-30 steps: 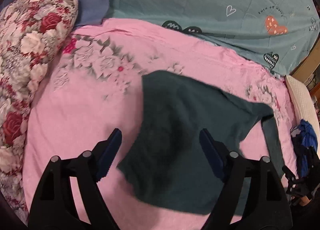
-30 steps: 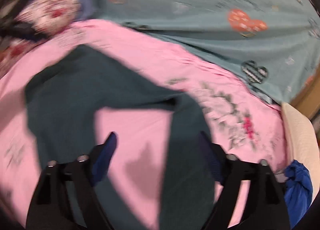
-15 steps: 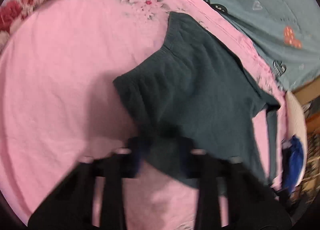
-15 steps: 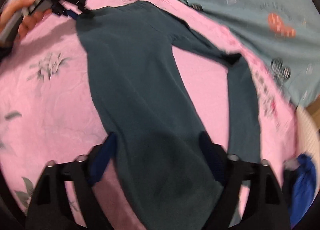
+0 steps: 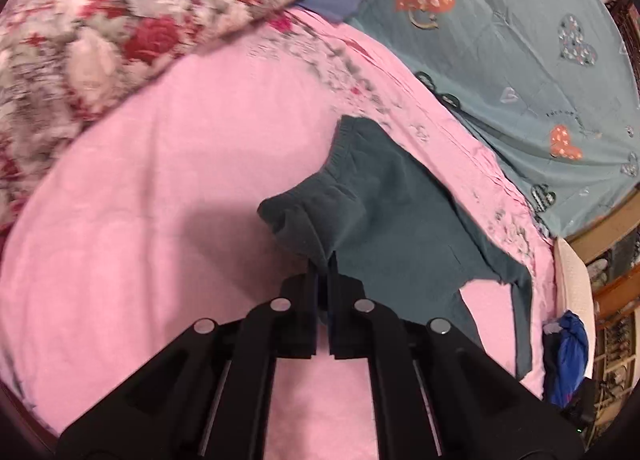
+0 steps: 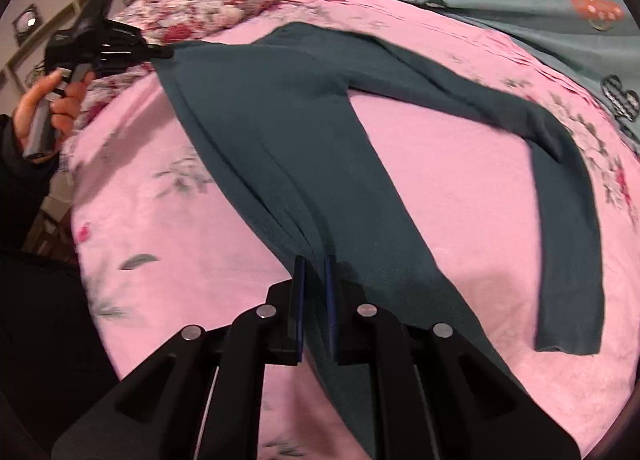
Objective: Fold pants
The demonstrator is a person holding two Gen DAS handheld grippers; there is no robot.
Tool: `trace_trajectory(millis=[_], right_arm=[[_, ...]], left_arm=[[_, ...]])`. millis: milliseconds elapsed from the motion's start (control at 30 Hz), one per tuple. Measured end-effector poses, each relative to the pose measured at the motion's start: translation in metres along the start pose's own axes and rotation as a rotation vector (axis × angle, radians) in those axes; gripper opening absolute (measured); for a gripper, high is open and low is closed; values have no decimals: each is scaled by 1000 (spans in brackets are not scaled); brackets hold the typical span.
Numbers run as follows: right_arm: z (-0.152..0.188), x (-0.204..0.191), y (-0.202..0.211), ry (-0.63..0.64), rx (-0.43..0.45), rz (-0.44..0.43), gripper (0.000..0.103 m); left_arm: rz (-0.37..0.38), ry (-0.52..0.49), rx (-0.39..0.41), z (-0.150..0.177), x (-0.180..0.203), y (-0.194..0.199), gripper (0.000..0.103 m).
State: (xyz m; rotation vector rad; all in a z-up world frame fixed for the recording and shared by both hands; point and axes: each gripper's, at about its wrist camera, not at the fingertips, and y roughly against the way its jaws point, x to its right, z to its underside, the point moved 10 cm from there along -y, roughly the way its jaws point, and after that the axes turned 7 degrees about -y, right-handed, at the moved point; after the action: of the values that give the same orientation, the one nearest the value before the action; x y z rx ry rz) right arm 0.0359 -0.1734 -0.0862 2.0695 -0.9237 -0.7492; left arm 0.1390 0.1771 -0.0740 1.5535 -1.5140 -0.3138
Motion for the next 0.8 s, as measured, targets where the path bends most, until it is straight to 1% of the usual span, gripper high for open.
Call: trace_trajectory(millis=[67,100,133,167,200,233,267,300,333,367,400,433,467,500,533,567,633,700,733,767,800], right_arm=[[0,-22,1,39,-7,-50,9],[2,-29,-1,57,-14,-57,9],[5,-33,-6,77,-28,-49,10],[7,-33,-11,93,-35,-26,11],[8,-31,-12,97,-27,2,19],[6,-23,-6,80,0,38,27],[2,-14,6,52,46,63,44],[-2,0,21,18,104,97,54],[-7,26,42,-40,166,172,62],[-6,55,61,-118,205,235,67],[-1,77,72,-188,219,267,75],[8,106,83,-274,224,303,76],[20,128,89,-333,215,340,76],[31,144,93,-365,201,393,76],[38,152,93,-370,189,434,76],[43,156,91,-364,181,458,76],[45,160,82,-328,176,488,76],[44,165,66,-283,148,512,74],[46,170,53,-273,106,516,67],[53,178,42,-280,68,494,36],[55,181,39,-310,72,447,25]], left_arm=[[-28,40,-1,7,-23,7,3],[-52,56,-2,12,-33,8,3],[-69,55,-15,17,-40,6,3],[-78,48,-51,26,-45,0,4],[-88,48,-77,34,-48,-6,8],[-111,34,-105,42,-48,-12,17],[-111,14,-119,45,-45,-14,22],[-111,-16,-114,47,-38,-11,35],[-131,-51,-77,43,-31,-2,47],[-155,-93,-19,35,-22,11,52],[-168,-130,31,28,-11,24,60],[-172,-167,79,22,1,36,64],[-164,-207,117,17,17,46,66],[-145,-246,140,16,34,52,70],[-119,-279,148,16,51,55,70],[-90,-304,143,18,67,53,70],[-30,-352,106,26,99,40,70],[3,-383,64,38,122,21,70],[21,-383,40,42,131,11,70],[41,-381,17,47,137,4,70],[54,-384,-3,53,144,-4,70]])
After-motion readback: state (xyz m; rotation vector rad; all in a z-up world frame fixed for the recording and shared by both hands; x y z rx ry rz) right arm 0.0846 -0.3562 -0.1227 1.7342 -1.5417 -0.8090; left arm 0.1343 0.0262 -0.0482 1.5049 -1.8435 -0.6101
